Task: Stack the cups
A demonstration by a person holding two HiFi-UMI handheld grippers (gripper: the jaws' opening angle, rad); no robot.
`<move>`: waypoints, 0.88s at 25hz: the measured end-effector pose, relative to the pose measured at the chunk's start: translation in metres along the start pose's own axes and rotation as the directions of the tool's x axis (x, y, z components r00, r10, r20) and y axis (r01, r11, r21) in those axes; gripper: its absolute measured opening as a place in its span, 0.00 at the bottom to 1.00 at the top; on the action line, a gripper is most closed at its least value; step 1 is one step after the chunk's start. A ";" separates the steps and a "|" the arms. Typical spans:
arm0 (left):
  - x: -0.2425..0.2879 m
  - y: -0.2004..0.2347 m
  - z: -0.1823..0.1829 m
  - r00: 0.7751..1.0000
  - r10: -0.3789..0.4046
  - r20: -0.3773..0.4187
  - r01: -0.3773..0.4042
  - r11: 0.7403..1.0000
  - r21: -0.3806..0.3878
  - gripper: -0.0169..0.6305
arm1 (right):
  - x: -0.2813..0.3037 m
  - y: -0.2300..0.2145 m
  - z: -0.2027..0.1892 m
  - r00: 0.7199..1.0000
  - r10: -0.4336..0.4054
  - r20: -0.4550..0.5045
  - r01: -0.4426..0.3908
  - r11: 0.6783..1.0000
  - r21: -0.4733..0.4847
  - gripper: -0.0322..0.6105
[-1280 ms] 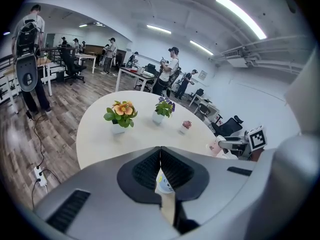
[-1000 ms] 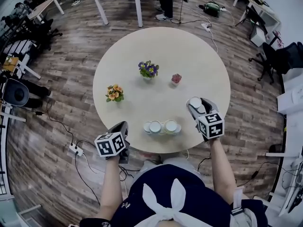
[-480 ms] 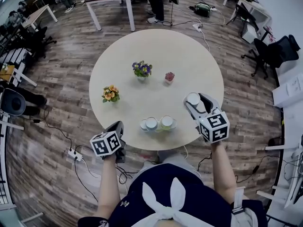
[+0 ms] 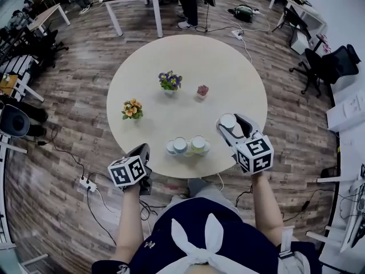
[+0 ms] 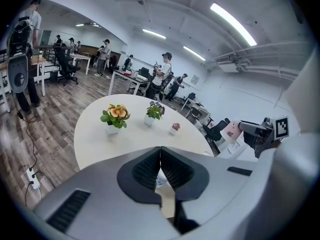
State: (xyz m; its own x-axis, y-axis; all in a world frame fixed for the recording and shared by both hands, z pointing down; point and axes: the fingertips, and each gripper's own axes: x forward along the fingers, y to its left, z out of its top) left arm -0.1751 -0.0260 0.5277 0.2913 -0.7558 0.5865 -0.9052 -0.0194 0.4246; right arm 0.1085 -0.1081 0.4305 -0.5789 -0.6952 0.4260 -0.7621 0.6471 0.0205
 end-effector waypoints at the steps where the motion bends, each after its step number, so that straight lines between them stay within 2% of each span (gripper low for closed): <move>1: -0.001 -0.001 -0.002 1.000 0.002 -0.001 -0.002 1.000 0.002 0.06 | 0.001 0.003 0.000 1.000 0.009 0.002 -0.009 1.000 0.003 0.46; 11: -0.007 -0.007 -0.016 1.000 0.010 -0.011 -0.010 1.000 0.000 0.06 | 0.020 0.045 0.002 0.994 0.110 -0.001 -0.110 0.994 -0.014 0.46; 22: -0.015 -0.004 -0.034 0.999 0.021 -0.029 -0.022 1.000 -0.011 0.06 | 0.038 0.100 0.006 0.974 0.224 -0.005 -0.224 0.973 -0.045 0.46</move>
State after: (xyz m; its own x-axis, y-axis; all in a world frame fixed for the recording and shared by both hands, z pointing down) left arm -0.1653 0.0075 0.5402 0.2807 -0.7370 0.6149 -0.9079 0.0040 0.4192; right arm 0.0087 -0.0720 0.4429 -0.7336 -0.5307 0.4244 -0.5989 0.8001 -0.0348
